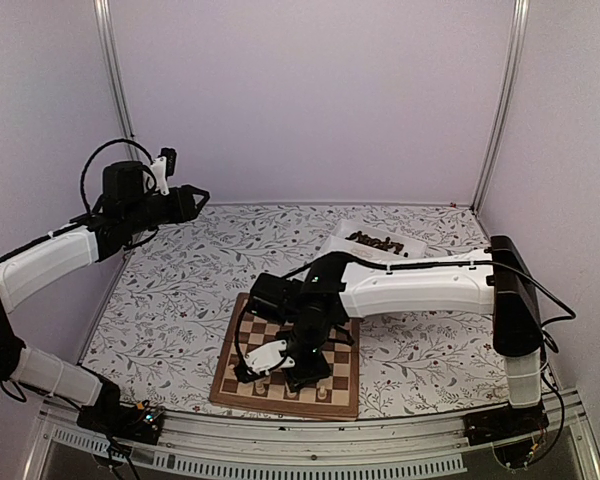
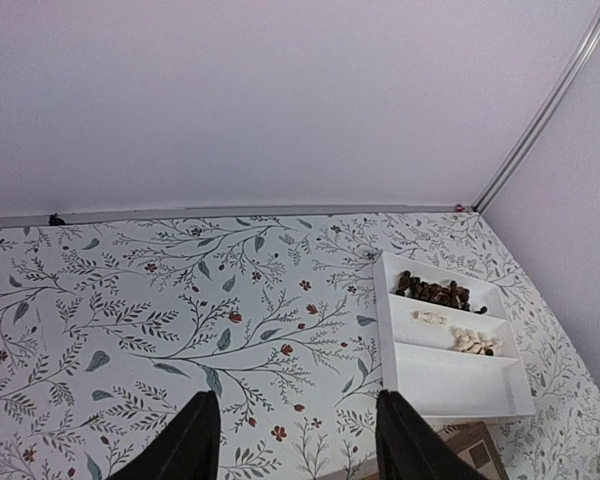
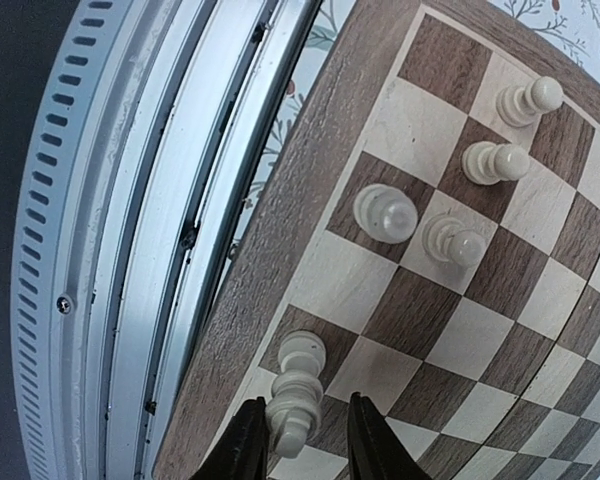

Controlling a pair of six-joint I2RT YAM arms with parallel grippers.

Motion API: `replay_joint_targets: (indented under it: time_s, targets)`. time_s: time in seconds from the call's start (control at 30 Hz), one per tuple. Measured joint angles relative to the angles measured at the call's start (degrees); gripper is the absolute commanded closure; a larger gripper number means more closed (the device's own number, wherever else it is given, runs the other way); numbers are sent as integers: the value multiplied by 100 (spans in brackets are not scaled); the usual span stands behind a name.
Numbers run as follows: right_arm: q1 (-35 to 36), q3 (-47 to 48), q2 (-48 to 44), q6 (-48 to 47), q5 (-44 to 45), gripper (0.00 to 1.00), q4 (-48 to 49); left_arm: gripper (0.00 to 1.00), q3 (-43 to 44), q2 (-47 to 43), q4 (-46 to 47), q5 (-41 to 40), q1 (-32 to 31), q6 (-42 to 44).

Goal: Set up the chess pieces on the board
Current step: Place the chess piece on the chessboard, then pick up the chess piece from the storage box.

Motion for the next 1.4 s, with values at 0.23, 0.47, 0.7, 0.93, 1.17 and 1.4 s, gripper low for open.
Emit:
replay_joint_targets:
  time_s: [0.23, 0.47, 0.7, 0.93, 1.17, 1.4]
  targets:
    - [-15, 94, -28, -33, 111, 52, -31, 44, 0, 35, 15, 114, 0, 42]
    - [-422, 96, -859, -136, 262, 48, -103, 45, -2, 48, 170, 321, -2, 177]
    - [-1867, -68, -2041, -127, 87, 47, 356, 49, 81, 168, 260, 549, -365, 417]
    - [-3965, -892, -2527, 177, -240, 66, 1362, 51, 706, 717, -81, 608, -1274, 846]
    - [-4841, -1054, -1683, 629, -638, 80, 1781, 51, 955, 1193, -310, 614, -1801, 942]
    - [-5320, -911, -542, 1331, -767, 79, 1893, 51, 1228, 1733, -387, 715, -1912, 925]
